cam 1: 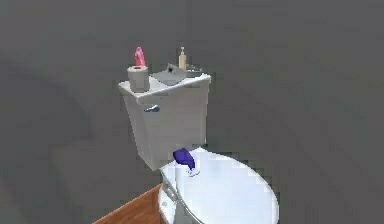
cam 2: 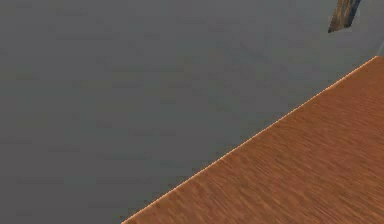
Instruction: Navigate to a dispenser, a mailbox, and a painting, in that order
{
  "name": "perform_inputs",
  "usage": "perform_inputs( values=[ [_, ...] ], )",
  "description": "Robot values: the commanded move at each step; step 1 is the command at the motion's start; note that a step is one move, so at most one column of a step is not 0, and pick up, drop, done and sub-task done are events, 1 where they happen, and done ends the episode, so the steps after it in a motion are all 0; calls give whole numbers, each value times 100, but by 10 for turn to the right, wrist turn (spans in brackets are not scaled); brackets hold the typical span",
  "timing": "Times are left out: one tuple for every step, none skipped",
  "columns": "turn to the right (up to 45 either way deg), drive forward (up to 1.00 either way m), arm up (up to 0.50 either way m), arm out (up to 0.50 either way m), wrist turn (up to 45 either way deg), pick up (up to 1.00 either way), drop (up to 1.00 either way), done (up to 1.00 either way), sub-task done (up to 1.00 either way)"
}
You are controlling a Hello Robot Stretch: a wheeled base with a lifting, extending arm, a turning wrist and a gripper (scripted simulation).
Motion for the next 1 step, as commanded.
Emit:
perform_inputs(
  values=[
    [0, 0, 0, 0, 0, 0, 0, 0, 100]
  ],
)
